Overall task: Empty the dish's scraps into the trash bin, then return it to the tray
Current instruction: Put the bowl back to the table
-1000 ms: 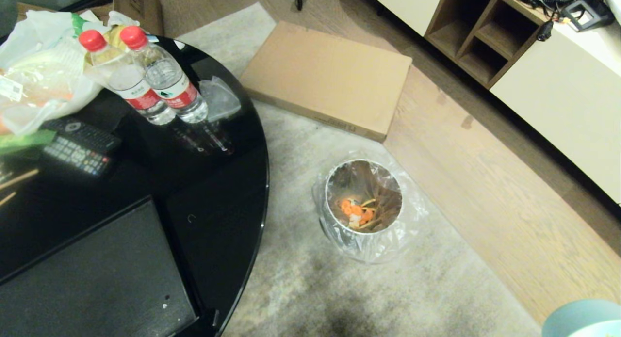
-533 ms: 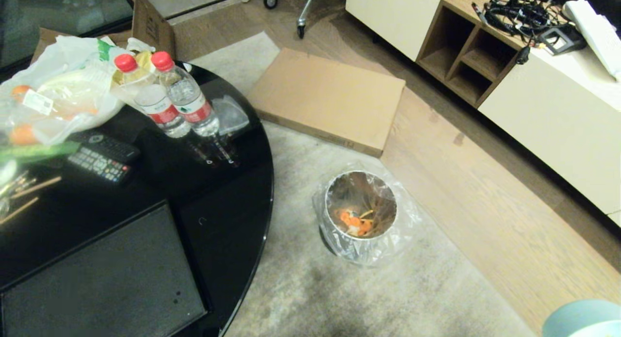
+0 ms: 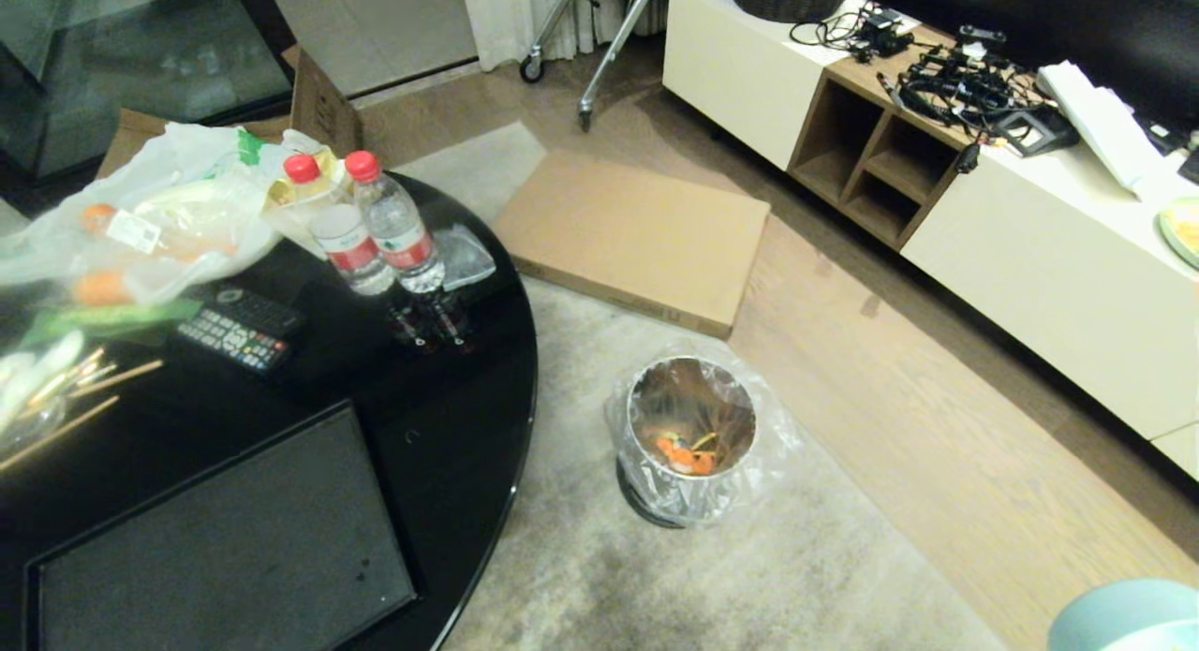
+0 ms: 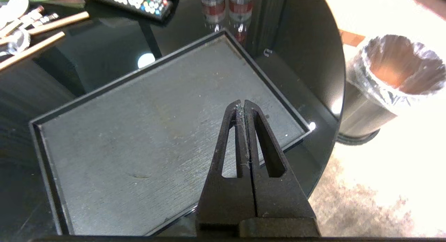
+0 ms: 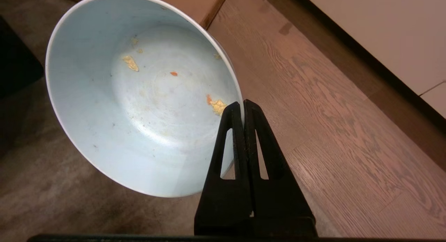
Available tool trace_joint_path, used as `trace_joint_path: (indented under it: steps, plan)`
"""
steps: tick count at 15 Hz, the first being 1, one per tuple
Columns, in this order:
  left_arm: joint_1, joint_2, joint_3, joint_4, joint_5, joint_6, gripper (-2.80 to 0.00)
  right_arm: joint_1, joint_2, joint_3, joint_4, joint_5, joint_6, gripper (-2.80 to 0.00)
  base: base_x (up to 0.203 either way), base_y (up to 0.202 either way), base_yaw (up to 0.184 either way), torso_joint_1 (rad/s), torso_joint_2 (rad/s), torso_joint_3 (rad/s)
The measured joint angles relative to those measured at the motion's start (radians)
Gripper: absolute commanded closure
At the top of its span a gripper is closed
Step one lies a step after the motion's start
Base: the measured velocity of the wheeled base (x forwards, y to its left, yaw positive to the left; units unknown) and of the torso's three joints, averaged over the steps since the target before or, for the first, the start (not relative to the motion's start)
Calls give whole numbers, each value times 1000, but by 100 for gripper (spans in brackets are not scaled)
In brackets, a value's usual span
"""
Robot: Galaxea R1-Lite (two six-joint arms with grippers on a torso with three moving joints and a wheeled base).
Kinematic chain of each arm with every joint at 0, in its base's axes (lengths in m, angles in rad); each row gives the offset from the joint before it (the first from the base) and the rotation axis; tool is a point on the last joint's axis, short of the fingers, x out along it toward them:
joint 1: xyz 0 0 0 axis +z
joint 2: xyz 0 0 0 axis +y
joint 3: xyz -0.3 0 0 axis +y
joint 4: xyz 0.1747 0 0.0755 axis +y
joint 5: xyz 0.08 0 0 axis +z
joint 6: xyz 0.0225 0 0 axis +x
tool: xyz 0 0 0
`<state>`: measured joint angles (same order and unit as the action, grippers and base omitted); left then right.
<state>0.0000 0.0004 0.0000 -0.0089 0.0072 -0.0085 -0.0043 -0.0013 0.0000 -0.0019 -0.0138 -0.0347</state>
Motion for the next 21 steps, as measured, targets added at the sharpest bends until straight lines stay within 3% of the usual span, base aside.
trace_joint_path:
  steps: [21]
  plan:
    - [0,0,0,0,0,0,0,0,0,0,-1,0,0,0,0,0,0,3,3,202]
